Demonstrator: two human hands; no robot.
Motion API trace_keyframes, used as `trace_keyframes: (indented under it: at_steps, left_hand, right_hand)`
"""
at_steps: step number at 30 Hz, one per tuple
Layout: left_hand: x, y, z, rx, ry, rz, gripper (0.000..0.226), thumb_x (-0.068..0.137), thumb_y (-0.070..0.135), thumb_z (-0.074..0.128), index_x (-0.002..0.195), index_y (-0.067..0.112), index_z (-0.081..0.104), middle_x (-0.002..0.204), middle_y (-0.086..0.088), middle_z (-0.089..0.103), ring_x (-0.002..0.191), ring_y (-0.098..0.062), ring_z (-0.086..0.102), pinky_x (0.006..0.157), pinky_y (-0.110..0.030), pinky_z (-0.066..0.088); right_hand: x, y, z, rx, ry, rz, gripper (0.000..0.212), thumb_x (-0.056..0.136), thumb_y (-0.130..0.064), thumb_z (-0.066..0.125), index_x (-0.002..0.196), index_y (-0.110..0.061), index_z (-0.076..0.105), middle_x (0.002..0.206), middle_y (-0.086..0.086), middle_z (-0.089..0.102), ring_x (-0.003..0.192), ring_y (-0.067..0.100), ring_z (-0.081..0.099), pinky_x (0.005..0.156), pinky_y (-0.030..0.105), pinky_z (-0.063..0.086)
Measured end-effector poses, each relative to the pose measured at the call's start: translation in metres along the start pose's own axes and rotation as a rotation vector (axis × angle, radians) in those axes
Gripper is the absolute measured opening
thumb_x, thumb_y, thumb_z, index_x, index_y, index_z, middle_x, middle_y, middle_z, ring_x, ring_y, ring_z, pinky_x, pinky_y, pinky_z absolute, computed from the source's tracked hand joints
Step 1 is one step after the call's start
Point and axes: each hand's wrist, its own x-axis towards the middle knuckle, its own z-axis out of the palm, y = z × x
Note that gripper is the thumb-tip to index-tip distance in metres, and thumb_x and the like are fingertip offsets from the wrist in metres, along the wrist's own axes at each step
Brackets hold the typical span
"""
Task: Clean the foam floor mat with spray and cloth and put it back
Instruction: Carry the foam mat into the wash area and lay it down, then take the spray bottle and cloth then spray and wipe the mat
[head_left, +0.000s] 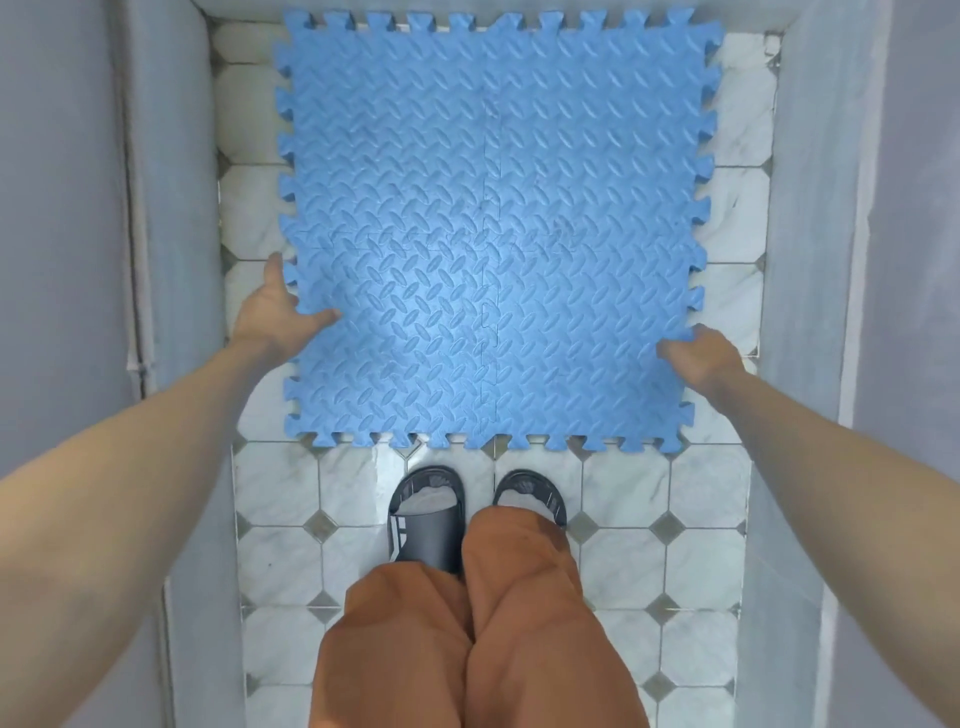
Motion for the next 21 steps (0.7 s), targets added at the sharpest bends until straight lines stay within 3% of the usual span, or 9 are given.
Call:
trace_keyframes:
  at_steps: [1,6,9,13,17,21]
  left_hand:
    - [-0.003,0.005,0.001,0.01,-0.007,0.019,0.102,0.078,0.044,0.073,0.152,0.022,0.006,0.139,-0.016,0.051,0.125,-0.034,0.05,0.1,-0.042,0.041]
    - [-0.024,0.027,-0.007,0.082,-0.026,0.116,0.09,0.08,0.038,0.074,0.15,0.014,0.021,0.14,-0.018,0.048,0.129,-0.033,0.046,0.103,-0.041,0.039]
    - [-0.046,0.04,-0.028,0.14,0.017,0.21,0.061,0.086,0.029,0.069,0.138,0.009,0.045,0.132,-0.017,0.054,0.12,-0.03,0.052,0.099,-0.038,0.041]
    - [-0.092,0.07,-0.077,0.134,0.146,0.335,0.027,0.092,0.017,0.058,0.116,0.005,0.062,0.111,-0.014,0.063,0.099,-0.03,0.059,0.08,-0.035,0.044]
    - [-0.153,0.127,-0.149,0.046,0.289,0.429,0.016,0.091,0.016,0.055,0.101,0.009,0.065,0.096,-0.007,0.065,0.087,-0.027,0.06,0.071,-0.034,0.045]
    - [-0.217,0.207,-0.247,-0.064,0.457,0.619,0.013,0.09,0.018,0.058,0.099,0.012,0.065,0.092,-0.003,0.063,0.091,-0.024,0.059,0.075,-0.037,0.049]
  right_hand:
    - [-0.003,-0.001,0.003,-0.009,-0.022,-0.012,0.044,0.088,-0.027,0.058,0.126,-0.005,0.051,0.128,0.014,0.054,0.114,0.033,0.053,0.074,0.034,0.045]
    - [-0.028,-0.012,-0.004,-0.035,-0.038,-0.06,0.056,0.089,-0.029,0.06,0.138,-0.007,0.041,0.139,0.012,0.042,0.127,0.034,0.046,0.097,0.039,0.042]
    - [-0.057,-0.022,-0.025,-0.028,-0.018,-0.137,0.05,0.089,-0.025,0.06,0.134,-0.007,0.048,0.133,0.013,0.05,0.123,0.034,0.051,0.092,0.037,0.043]
    - [-0.12,-0.047,-0.073,-0.043,0.05,-0.258,0.047,0.091,-0.025,0.061,0.136,-0.015,0.052,0.135,0.012,0.057,0.118,0.029,0.057,0.092,0.033,0.044]
    - [-0.198,-0.09,-0.14,0.057,0.112,-0.339,0.037,0.09,-0.027,0.065,0.125,-0.016,0.062,0.125,0.008,0.064,0.109,0.026,0.062,0.092,0.033,0.046]
    - [-0.286,-0.155,-0.224,0.195,0.184,-0.452,0.034,0.089,-0.025,0.067,0.121,-0.015,0.064,0.12,0.004,0.066,0.106,0.022,0.063,0.087,0.028,0.044]
